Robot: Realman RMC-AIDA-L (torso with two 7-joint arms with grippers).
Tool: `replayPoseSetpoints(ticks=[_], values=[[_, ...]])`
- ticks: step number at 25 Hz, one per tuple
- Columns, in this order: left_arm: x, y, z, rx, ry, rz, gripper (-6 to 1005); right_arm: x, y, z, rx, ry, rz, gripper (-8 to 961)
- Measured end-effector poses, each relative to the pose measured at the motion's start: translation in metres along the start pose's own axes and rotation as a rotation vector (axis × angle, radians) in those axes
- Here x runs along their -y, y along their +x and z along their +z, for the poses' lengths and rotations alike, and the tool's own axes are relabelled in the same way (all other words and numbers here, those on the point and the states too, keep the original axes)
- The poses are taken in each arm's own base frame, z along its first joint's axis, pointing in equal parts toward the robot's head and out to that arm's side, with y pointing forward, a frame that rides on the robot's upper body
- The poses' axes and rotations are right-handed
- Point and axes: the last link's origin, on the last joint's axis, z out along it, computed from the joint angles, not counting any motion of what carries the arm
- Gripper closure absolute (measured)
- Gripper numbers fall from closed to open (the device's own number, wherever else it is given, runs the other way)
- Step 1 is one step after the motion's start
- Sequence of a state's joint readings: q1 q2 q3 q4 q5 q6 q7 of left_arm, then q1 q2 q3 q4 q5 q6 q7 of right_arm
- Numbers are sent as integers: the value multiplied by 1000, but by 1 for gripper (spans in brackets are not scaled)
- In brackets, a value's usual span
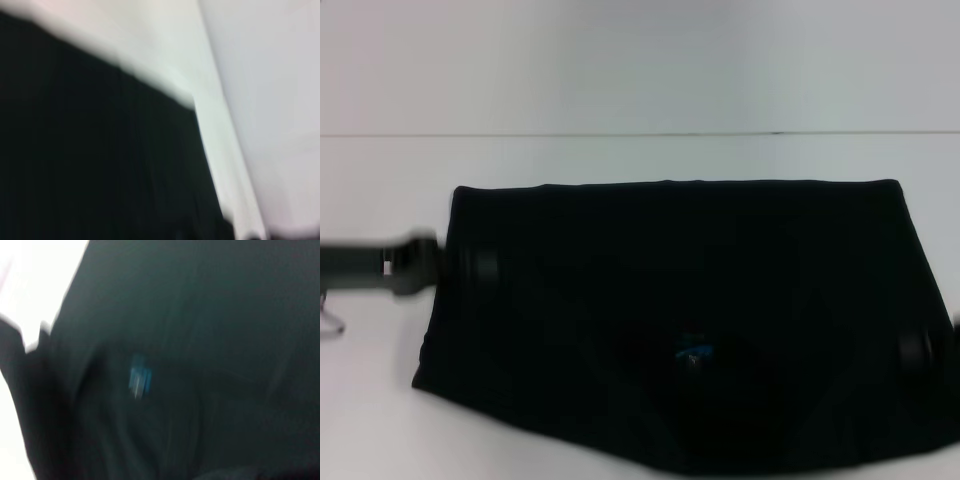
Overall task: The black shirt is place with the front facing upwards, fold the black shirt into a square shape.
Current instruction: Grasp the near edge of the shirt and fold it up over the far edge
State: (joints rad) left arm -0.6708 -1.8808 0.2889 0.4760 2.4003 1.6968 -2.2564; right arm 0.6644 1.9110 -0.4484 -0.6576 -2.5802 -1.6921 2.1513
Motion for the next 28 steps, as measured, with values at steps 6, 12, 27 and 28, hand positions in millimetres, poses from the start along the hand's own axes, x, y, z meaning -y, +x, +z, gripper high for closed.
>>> replayPoseSetpoints(ticks=[6, 12, 27, 28], values=[[12, 28, 12, -295, 18, -57, 1001, 7, -40, 4, 343, -7, 139, 881], [30, 30, 26, -500, 76, -81, 1001, 21, -56, 21, 550, 47, 215, 880], [42, 42, 64, -683, 263, 64, 1000, 26, -80, 71, 705, 299, 140, 881], [42, 43, 68, -689, 280, 73, 1000, 27, -81, 72, 715, 323, 132, 881]])
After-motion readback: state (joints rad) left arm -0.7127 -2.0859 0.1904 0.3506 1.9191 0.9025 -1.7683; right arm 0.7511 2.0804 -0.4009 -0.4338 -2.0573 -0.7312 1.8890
